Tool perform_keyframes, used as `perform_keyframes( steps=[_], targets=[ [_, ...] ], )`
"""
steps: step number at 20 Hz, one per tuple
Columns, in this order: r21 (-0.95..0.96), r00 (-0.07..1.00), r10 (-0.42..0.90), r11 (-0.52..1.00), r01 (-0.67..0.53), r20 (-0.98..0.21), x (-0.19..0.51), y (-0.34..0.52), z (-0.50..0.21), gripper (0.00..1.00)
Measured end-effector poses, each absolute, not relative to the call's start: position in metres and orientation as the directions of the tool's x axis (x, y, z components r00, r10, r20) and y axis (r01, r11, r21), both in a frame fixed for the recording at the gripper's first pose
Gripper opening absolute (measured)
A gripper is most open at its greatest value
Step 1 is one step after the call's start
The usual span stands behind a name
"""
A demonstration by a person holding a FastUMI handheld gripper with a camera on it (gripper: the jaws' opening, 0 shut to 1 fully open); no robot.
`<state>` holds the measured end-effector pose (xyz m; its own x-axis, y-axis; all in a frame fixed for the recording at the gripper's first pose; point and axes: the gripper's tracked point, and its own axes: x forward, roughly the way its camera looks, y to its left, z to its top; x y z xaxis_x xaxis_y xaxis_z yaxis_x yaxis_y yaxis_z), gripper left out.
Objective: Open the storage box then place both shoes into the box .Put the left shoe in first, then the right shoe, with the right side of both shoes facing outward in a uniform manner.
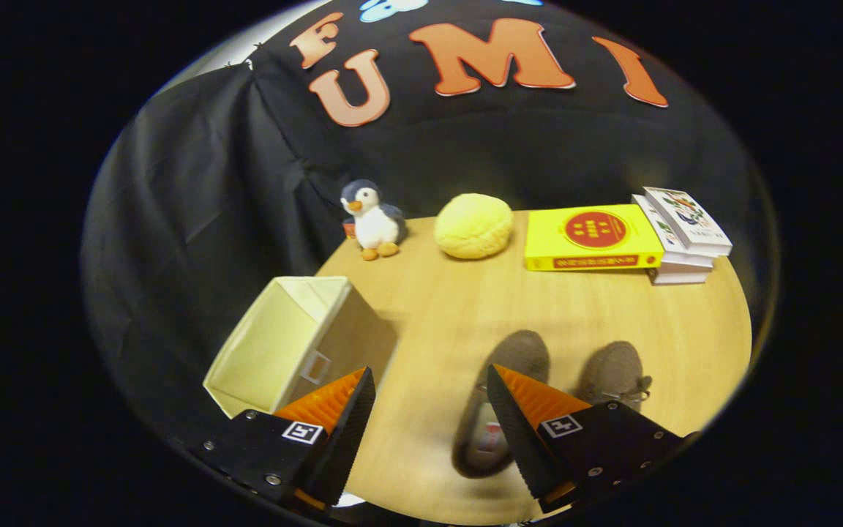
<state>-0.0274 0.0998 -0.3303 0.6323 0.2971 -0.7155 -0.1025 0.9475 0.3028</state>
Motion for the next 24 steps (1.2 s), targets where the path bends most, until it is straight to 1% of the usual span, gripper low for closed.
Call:
perform_keyframes(
  steps=[5, 9, 11, 12, 13, 14, 15, 16, 17, 18, 20, 22, 24],
  targets=[
    [0.236, 0.578, 0.217, 0.971, -0.043, -0.787, -0.046, 0.060, -0.385, 0.90],
    [0.188, 0.551, 0.168, 0.982, -0.020, -0.817, -0.041, 0.046, -0.423, 0.83],
    [0.153, 0.522, 0.135, 0.988, -0.008, -0.842, -0.036, 0.041, -0.442, 0.76],
    [0.144, 0.517, 0.118, 0.990, 0.010, -0.848, -0.032, 0.038, -0.449, 0.65],
    [0.146, 0.519, 0.112, 0.989, 0.025, -0.847, -0.025, 0.038, -0.454, 0.58],
    [0.158, 0.521, 0.121, 0.987, 0.028, -0.845, -0.021, 0.042, -0.457, 0.46],
    [0.153, 0.524, 0.115, 0.988, 0.028, -0.844, -0.016, 0.043, -0.460, 0.42],
    [0.138, 0.524, 0.104, 0.990, 0.027, -0.846, -0.016, 0.043, -0.461, 0.34],
    [0.127, 0.519, 0.094, 0.992, 0.029, -0.850, -0.015, 0.043, -0.464, 0.30],
    [0.118, 0.507, 0.080, 0.992, 0.042, -0.858, -0.017, 0.042, -0.467, 0.22],
    [0.137, 0.503, 0.072, 0.986, 0.094, -0.861, -0.016, 0.042, -0.464, 0.12],
    [0.168, 0.511, 0.079, 0.977, 0.131, -0.856, -0.013, 0.046, -0.455, 0.07],
    [0.175, 0.517, 0.074, 0.973, 0.149, -0.852, -0.013, 0.046, -0.440, 0.05]
  ],
)
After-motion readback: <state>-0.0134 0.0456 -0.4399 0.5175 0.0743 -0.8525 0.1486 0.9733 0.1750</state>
